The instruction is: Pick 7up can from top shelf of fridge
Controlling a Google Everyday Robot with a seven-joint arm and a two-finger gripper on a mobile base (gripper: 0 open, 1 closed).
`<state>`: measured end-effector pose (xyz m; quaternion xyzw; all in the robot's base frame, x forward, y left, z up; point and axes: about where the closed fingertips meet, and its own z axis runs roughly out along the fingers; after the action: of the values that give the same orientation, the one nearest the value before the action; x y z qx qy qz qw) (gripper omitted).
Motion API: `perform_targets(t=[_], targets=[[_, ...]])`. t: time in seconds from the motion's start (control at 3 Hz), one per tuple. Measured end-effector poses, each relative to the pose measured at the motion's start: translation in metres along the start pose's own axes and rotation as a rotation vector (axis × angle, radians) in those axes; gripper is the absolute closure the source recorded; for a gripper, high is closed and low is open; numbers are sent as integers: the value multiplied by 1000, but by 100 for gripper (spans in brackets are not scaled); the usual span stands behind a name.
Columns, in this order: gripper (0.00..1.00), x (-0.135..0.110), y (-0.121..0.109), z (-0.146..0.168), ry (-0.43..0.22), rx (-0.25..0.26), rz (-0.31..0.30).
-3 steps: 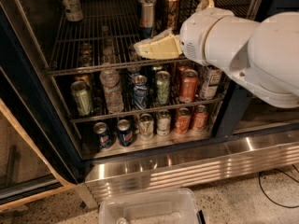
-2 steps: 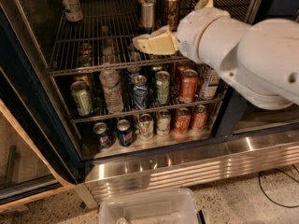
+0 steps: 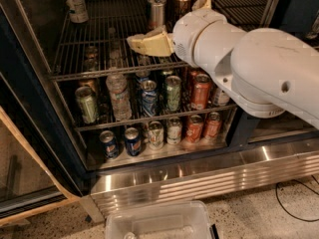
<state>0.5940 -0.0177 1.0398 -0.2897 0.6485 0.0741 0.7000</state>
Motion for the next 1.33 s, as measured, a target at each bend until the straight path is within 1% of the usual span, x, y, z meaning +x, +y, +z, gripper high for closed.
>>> perform_targets(t=[0.33, 0.67, 1.0, 1.33], targets=[[0, -11, 8, 16, -57, -6, 6], [0, -35, 28, 49, -184, 2, 52], [0, -52, 48, 70, -264, 12, 94], [0, -66, 68, 84, -308, -23, 104]])
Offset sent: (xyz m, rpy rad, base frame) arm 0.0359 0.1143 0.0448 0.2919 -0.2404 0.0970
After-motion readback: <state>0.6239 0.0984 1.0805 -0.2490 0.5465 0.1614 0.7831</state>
